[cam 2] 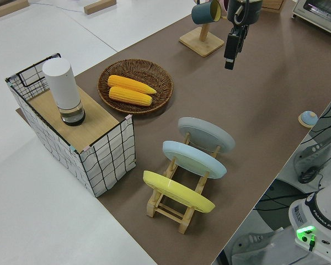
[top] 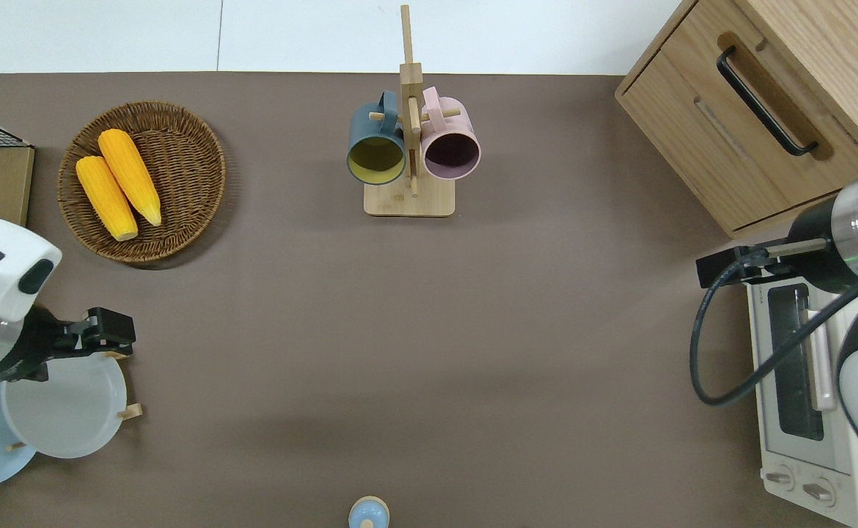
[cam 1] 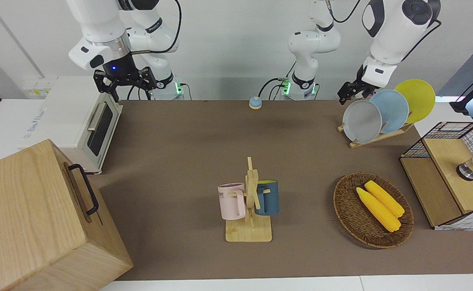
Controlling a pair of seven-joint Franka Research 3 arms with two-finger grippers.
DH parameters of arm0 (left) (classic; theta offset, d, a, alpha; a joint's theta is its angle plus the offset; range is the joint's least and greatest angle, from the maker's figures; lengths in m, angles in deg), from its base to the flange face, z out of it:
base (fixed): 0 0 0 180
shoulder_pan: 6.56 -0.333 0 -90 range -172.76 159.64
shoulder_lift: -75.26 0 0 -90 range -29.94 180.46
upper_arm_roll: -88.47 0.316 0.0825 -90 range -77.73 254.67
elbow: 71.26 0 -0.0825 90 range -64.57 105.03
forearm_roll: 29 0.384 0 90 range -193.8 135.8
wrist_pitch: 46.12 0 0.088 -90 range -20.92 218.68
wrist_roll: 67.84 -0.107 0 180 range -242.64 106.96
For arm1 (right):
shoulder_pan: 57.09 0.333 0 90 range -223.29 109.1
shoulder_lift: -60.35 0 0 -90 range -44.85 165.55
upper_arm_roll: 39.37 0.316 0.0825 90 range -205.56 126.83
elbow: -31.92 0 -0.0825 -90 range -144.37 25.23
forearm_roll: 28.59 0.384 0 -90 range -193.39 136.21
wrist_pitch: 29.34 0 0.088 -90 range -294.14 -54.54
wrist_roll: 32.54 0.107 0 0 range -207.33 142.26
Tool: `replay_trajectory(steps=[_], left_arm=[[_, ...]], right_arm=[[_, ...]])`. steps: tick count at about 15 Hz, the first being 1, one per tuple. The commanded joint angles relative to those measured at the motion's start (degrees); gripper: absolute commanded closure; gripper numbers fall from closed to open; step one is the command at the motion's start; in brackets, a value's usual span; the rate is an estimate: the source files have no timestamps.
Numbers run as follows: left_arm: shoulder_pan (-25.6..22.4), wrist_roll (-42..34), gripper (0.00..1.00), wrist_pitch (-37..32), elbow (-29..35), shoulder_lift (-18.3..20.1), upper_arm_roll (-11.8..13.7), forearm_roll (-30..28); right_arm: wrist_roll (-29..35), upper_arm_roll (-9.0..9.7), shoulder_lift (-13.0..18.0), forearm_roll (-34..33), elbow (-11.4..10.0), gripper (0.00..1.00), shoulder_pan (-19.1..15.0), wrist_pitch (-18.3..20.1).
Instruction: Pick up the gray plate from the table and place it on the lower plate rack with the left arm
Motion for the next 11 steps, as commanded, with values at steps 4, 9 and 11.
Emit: replay_trajectory(steps=[4,9,11], left_arm=[[-0.81,-9.02,0.01,2.98,1.96,3.01,-0.39,-2.24],[-0.73,-11.14,0.0,5.96,1.52,2.23,-1.17,-3.3],[-0.81,-11.05,0.0,6.06,1.61,2.23,-1.88,-2.51]], right_arm=[[0.7,0.98,0.15,-0.09,0.51,0.017,-1.06,0.81],[0.7,0.98,0.15,-0.09,0.51,0.017,-1.06,0.81],[0.7,0.98,0.07,-0.09,0.51,0.017,-1.06,0.81]])
